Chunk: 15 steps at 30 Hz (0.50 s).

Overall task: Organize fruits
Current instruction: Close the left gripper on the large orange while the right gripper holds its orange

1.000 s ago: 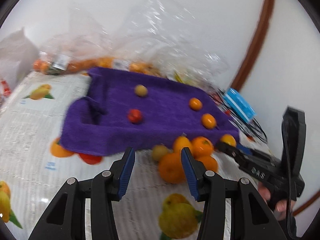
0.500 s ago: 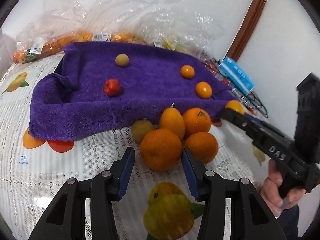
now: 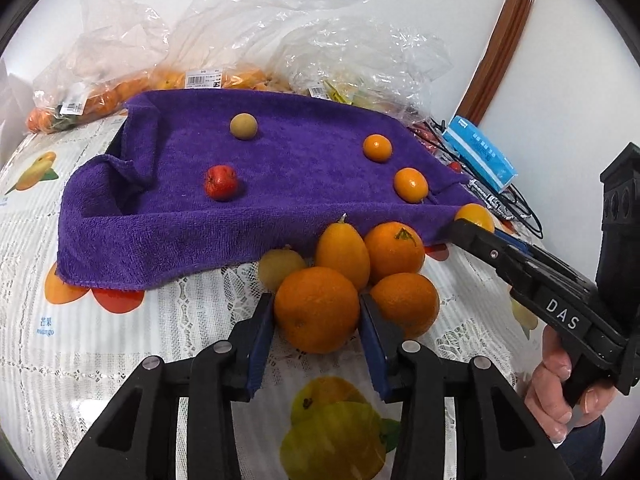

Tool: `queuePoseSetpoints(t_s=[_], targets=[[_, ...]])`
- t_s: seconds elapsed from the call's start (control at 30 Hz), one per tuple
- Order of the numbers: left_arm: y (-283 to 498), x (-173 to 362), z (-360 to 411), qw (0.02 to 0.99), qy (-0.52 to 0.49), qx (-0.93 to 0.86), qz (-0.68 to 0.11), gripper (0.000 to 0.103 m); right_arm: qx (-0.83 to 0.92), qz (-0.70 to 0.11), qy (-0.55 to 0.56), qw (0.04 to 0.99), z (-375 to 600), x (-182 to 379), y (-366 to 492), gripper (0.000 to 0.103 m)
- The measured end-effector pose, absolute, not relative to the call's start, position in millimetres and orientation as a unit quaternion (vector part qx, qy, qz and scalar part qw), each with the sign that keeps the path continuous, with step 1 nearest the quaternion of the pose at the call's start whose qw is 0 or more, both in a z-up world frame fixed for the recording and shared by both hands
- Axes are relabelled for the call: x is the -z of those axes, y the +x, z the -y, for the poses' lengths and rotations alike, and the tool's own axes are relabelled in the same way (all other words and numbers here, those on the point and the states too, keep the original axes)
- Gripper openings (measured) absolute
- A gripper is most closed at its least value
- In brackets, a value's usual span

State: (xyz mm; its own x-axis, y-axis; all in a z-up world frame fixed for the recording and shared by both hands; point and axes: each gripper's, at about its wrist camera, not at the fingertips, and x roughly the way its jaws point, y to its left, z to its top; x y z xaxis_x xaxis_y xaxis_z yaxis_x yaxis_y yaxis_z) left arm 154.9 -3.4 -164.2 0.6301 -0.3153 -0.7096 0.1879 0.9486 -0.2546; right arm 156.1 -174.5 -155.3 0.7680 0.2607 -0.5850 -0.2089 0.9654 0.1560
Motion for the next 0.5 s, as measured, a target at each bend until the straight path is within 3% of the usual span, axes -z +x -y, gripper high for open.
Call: queuePoseSetpoints(t_s=[0.5], targets=[[141.0, 149.5, -11.5, 0.913, -0.113, 0.15, -0.362, 0.039, -0.121, -0.3, 0.051, 0.945, 179.7, 151.5, 152.8, 0.036]])
